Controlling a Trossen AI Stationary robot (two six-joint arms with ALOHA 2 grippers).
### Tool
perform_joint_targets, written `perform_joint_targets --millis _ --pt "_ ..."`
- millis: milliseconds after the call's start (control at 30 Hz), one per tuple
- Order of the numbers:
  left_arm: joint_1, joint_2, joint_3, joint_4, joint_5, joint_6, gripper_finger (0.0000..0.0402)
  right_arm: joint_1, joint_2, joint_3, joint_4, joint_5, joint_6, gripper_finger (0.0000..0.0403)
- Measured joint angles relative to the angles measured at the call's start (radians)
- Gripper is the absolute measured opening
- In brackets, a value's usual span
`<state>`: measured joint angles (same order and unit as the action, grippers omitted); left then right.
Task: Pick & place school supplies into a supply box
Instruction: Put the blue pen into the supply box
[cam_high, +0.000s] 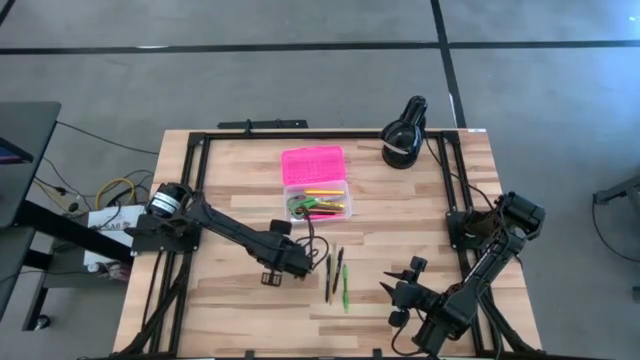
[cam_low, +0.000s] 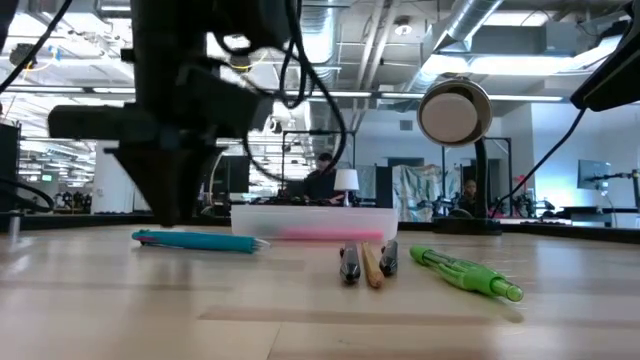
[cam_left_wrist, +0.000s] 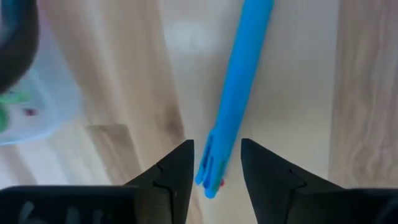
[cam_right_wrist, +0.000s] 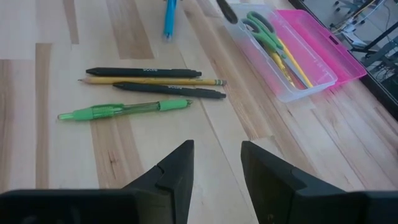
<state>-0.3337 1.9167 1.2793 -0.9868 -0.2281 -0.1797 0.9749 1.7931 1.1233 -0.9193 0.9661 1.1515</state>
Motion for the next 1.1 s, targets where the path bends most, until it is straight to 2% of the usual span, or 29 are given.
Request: perform_joint_targets --millis 267,433,733,1100 --pt "0.028 -0.001 -0.05 0.105 0.071 0.082 0.0158 0.0 0.0 0.0 0.0 0.0 0.0 0.0128" --pt "0.053 -0.009 -0.089 0.152 0.097 0.12 0.016 0.0 0.0 0.0 0.0 0.0 0.0 0.0128" --pt "0.109 -0.016 -0.163 0.27 0.224 0.198 0.0158 0.0 0.0 0.0 0.0 0.0 0.0 0.0128" --pt "0.11 -0.027 -0.171 0.306 0.235 0.234 0.0158 0.0 0.0 0.0 0.001 0.0 0.001 0.0128"
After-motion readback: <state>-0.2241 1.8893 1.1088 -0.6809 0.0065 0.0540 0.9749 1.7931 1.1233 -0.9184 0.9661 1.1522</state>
